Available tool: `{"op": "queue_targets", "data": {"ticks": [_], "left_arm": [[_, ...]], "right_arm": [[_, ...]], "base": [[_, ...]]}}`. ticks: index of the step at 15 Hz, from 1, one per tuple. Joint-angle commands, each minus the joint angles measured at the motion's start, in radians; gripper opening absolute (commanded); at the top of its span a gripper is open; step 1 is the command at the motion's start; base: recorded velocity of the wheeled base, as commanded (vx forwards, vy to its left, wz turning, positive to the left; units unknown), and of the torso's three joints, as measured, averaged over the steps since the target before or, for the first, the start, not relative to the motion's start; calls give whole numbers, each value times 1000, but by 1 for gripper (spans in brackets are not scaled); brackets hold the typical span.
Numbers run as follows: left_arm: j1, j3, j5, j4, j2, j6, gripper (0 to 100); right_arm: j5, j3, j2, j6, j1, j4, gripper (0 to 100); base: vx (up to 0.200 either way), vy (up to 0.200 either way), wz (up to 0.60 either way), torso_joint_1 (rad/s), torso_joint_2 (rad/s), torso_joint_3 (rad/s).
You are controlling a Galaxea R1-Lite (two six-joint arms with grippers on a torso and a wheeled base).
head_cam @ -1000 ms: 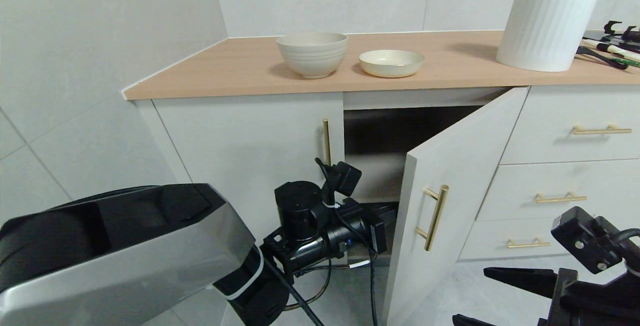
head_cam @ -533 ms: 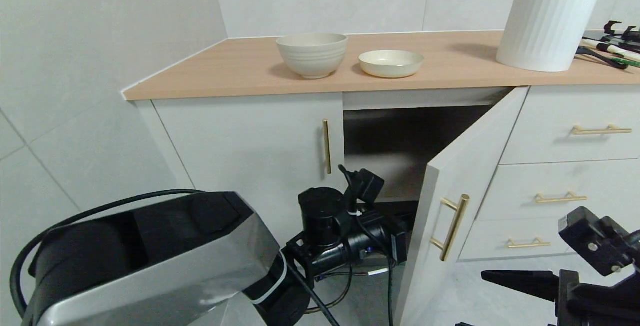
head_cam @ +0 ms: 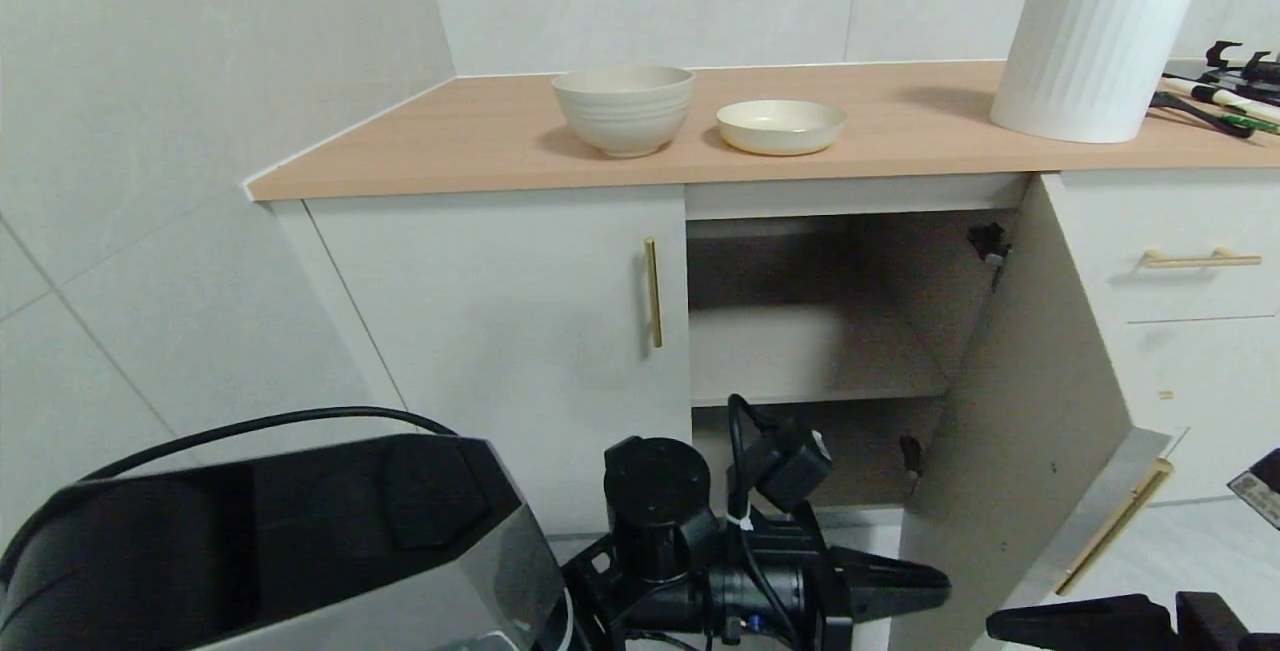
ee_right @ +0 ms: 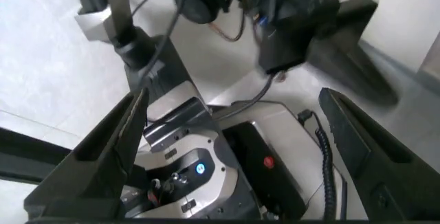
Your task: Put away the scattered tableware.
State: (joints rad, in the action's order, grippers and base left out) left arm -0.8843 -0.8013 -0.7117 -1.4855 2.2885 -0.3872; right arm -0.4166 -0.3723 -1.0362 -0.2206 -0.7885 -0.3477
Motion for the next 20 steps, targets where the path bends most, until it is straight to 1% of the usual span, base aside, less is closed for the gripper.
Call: {"op": "queue_targets", "data": {"ticks": [1,2,3,4,5,8,9,10,11,12,13,14,16,17,18,19,20], "left_arm": [[45,-6,6,10,-12,4,0],[65,-7,6,19,-17,4,0],[96,-35,21,62,-23,4,0],[113,-50,58,103,-29,4,0],[126,-52,72,123,-35,5,0],[229,-18,149,280,-202,14,0],[261,20,159,350,-293,16,0],[292,68,159,415,-377,36,0],[307,90,159,447,-417,51,0],[380,160,159,545,-547,113,0],[426,197,159,596,-623,137,0],[459,228,163,640,-696,142,0],[527,271,163,734,-817,142,0],[550,272,163,777,-857,142,100],[573,271,163,814,-899,142,100],[582,271,164,824,-920,142,100],[596,272,172,827,-957,140,100]], "right_arm": [[-1,-3,22,0,0,-2,100],[1,-3,24,0,2,-4,100],[2,-3,22,0,2,-7,100],[4,-3,18,0,3,-7,100],[5,-3,16,0,3,-7,100],[50,-19,13,0,5,-4,100],[91,-34,-10,-2,8,-4,100],[165,-48,-38,0,14,-5,100],[197,-53,-48,0,18,-7,100],[279,-83,-79,0,20,-7,100],[300,-106,-94,0,22,-2,100],[309,-126,-113,0,25,-1,100],[306,-186,-177,3,89,3,100],[297,-232,-219,3,135,3,100],[280,-292,-254,3,166,16,100],[274,-324,-265,3,166,35,100],[274,-370,-274,3,166,85,100]], "base": [[0,0,0,0,0,0],[0,0,0,0,0,0],[0,0,0,0,0,0],[0,0,0,0,0,0],[0,0,0,0,0,0],[0,0,0,0,0,0],[0,0,0,0,0,0],[0,0,0,0,0,0],[0,0,0,0,0,0],[0,0,0,0,0,0],[0,0,0,0,0,0],[0,0,0,0,0,0],[0,0,0,0,0,0],[0,0,0,0,0,0],[0,0,0,0,0,0],[0,0,0,0,0,0],[0,0,0,0,0,0]]}}
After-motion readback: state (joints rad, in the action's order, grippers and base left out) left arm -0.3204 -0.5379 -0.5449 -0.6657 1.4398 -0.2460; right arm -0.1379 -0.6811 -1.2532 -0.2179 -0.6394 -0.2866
